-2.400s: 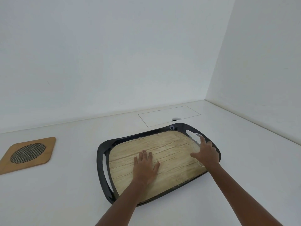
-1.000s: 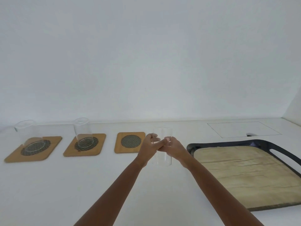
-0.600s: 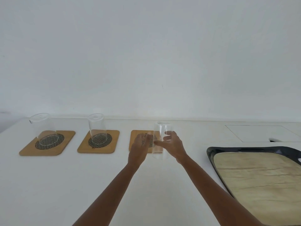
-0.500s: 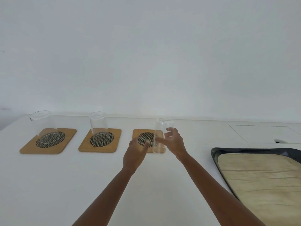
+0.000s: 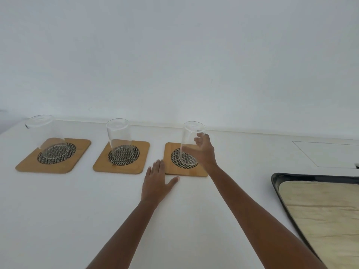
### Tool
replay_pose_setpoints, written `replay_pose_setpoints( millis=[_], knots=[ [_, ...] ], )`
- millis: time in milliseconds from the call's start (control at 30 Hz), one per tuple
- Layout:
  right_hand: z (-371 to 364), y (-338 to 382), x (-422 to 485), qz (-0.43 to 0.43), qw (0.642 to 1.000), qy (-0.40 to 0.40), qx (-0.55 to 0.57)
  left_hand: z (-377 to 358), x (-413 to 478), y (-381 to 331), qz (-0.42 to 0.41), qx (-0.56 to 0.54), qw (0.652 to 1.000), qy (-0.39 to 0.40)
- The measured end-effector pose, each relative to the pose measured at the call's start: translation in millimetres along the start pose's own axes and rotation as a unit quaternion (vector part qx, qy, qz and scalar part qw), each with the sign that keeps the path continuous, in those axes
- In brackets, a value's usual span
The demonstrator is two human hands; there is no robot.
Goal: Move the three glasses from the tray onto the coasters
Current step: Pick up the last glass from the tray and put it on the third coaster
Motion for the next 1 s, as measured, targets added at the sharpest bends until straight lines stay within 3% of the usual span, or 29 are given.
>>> replay_pose_setpoints(
  millis=[1000],
  knots=[
    [-24,-28,19,0.027,0.999,-0.003,-0.021,-10,15,5,-0.017,0.009,1.0,-0.016]
  ],
)
Point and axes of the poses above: each hand's wrist, its own x-axis towards the middle knuckle, its own z-axis out of the back of the hand, y = z × x, the point moved 3 cm from there along x, towards the middle knuckle, and after that the axes turned 12 degrees about x, right-handed, at the moved point
